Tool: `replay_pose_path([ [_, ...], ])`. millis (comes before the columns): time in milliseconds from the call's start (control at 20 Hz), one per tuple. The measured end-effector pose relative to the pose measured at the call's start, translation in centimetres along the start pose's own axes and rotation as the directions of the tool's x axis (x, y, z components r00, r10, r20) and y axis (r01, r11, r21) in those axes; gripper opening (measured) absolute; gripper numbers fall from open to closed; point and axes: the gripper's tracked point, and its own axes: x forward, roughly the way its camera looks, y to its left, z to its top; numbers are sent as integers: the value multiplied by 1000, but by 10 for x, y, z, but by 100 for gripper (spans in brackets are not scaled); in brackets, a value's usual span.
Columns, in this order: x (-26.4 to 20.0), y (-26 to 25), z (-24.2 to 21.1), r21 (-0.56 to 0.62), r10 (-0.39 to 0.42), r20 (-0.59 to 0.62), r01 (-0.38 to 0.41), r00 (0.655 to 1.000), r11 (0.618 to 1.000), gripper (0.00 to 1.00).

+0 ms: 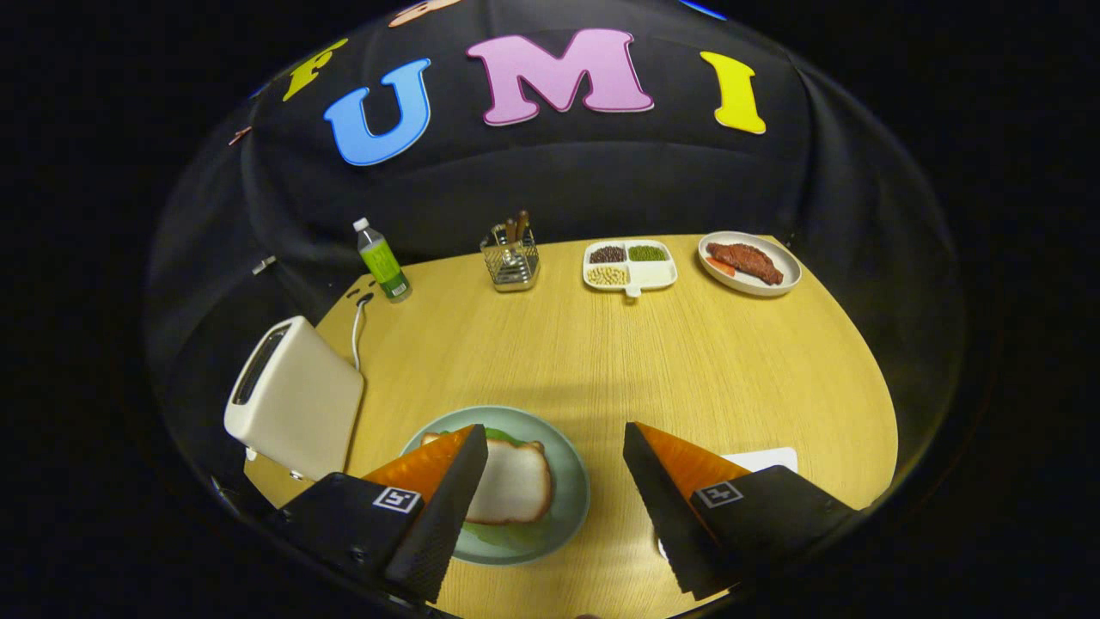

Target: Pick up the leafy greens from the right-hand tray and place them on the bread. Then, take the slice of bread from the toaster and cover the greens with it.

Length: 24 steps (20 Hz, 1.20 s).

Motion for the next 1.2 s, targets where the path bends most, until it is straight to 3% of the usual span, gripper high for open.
replay_pose_path([
  [400, -86, 29, 114, -47, 122, 258, -114, 958, 992, 99],
  [700, -135, 41, 150, -112, 194, 367, -163, 910, 980, 99],
  [1200, -199, 20, 175, -184, 142, 518, -52, 843, 981, 99],
])
